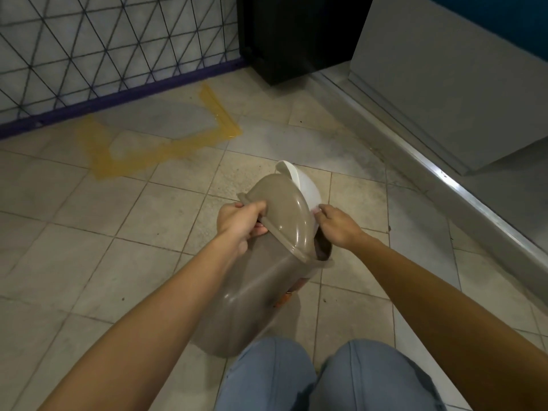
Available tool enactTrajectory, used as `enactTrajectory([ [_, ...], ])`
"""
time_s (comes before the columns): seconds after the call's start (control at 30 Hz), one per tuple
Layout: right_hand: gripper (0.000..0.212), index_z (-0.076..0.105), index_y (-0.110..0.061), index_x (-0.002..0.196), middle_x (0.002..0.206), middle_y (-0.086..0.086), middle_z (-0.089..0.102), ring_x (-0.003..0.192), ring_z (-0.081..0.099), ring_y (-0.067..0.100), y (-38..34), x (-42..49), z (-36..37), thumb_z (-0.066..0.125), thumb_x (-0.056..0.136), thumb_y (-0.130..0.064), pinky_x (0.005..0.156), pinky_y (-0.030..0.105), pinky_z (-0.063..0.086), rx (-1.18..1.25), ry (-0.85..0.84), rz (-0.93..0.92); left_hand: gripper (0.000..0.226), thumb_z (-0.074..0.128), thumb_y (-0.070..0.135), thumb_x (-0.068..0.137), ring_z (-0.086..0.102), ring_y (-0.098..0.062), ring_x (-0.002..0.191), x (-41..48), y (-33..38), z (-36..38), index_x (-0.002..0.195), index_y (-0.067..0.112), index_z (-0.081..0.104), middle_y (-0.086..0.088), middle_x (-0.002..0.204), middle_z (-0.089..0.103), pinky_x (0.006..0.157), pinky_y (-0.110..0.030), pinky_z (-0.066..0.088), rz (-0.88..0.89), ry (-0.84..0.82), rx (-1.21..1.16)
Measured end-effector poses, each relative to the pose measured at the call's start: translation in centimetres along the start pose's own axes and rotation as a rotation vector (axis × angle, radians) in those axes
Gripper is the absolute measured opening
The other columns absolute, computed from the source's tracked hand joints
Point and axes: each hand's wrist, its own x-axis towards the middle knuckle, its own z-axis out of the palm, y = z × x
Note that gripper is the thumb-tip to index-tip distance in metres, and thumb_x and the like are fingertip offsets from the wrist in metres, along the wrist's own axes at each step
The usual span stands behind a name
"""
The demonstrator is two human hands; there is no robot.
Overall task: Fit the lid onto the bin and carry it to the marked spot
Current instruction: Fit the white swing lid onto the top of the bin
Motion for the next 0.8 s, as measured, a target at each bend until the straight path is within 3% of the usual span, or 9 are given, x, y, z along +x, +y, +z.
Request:
enactTrajectory([
  [0.13, 0.048, 0.032, -0.012, 0.142, 0.145, 0.016, 0.038, 0.131, 0.037, 0.035, -0.4, 0.2, -0.8, 0.027, 0.100, -0.035, 0.109, 0.044, 0.028, -0.012, 0.028, 0.019, 0.014, 0.060, -0.001, 0.066, 0.045, -0.007, 0.033, -0.4, 1.0, -1.1, 0.063, 0.011, 0.052, -0.001, 0.048, 0.048, 0.037, -0.016, 0.045, 0.005, 0.010, -0.028],
  [0.27, 0.050, 0.027, -0.008, 0.141, 0.143, 0.018, 0.042, 0.128, 0.042, 0.035, -0.1, 0.1, -1.6, 0.029, 0.099, -0.035, 0.104, 0.043, 0.035, 0.123, -0.014, 0.104, 0.015, 0.056, -0.003, 0.066, 0.038, -0.004, 0.026, -0.7, 1.8, -1.9, 0.064, 0.011, 0.051, 0.002, 0.039, 0.045, 0.033, -0.013, 0.036, 0.017, -0.015, -0.076],
  [0.33, 0.055, 0.027, -0.007, 0.141, 0.143, 0.019, 0.041, 0.127, 0.042, 0.036, 0.1, -0.1, -1.9, 0.024, 0.099, -0.043, 0.103, 0.046, 0.039, 0.188, -0.045, 0.178, 0.014, 0.054, -0.003, 0.066, 0.038, -0.004, 0.026, -0.7, 2.0, -2.3, 0.065, 0.011, 0.051, 0.006, 0.033, 0.044, 0.032, -0.013, 0.034, 0.018, -0.021, -0.101],
  [0.47, 0.074, 0.037, -0.012, 0.138, 0.136, 0.017, 0.048, 0.112, 0.049, 0.032, 0.0, -0.9, -2.2, 0.011, 0.091, -0.063, 0.086, 0.043, 0.047, 0.273, -0.109, 0.213, 0.014, 0.051, -0.002, 0.064, 0.036, -0.005, 0.025, -0.6, 2.0, -2.9, 0.062, 0.011, 0.049, 0.008, 0.031, 0.041, 0.031, -0.012, 0.029, 0.020, -0.009, -0.138],
  [0.6, 0.076, 0.038, -0.013, 0.139, 0.141, 0.016, 0.046, 0.125, 0.044, 0.033, -0.7, -1.3, -2.2, 0.011, 0.090, -0.064, 0.100, 0.043, 0.040, 0.289, -0.103, 0.155, 0.014, 0.050, -0.002, 0.065, 0.035, -0.004, 0.026, -0.3, 1.9, -3.8, 0.063, 0.012, 0.047, 0.009, 0.032, 0.041, 0.032, -0.012, 0.028, 0.046, -0.004, -0.136],
  [0.67, 0.077, 0.038, -0.014, 0.138, 0.139, 0.014, 0.047, 0.116, 0.050, 0.029, -1.0, -1.5, -2.1, 0.012, 0.089, -0.066, 0.092, 0.040, 0.045, 0.285, -0.125, 0.143, 0.015, 0.050, -0.001, 0.065, 0.034, -0.005, 0.027, 0.0, 1.8, -4.4, 0.062, 0.013, 0.045, 0.009, 0.033, 0.039, 0.032, -0.012, 0.027, 0.064, -0.001, -0.126],
  [0.73, 0.077, 0.042, -0.016, 0.133, 0.133, 0.013, 0.052, 0.094, 0.053, 0.020, -1.2, -1.7, -2.2, 0.014, 0.086, -0.070, 0.077, 0.033, 0.047, 0.292, -0.163, 0.131, 0.013, 0.050, 0.000, 0.064, 0.035, -0.006, 0.030, 0.2, 1.6, -5.3, 0.064, 0.013, 0.045, 0.008, 0.037, 0.041, 0.032, -0.014, 0.027, 0.072, 0.012, -0.123],
  [0.8, 0.078, 0.044, -0.017, 0.132, 0.130, 0.011, 0.054, 0.091, 0.053, 0.019, -1.4, -1.8, -2.2, 0.019, 0.083, -0.074, 0.078, 0.033, 0.046, 0.326, -0.206, 0.116, 0.013, 0.050, 0.002, 0.063, 0.036, -0.007, 0.034, 0.4, 1.2, -6.1, 0.066, 0.013, 0.045, 0.007, 0.043, 0.041, 0.034, -0.016, 0.028, 0.081, 0.021, -0.120],
])
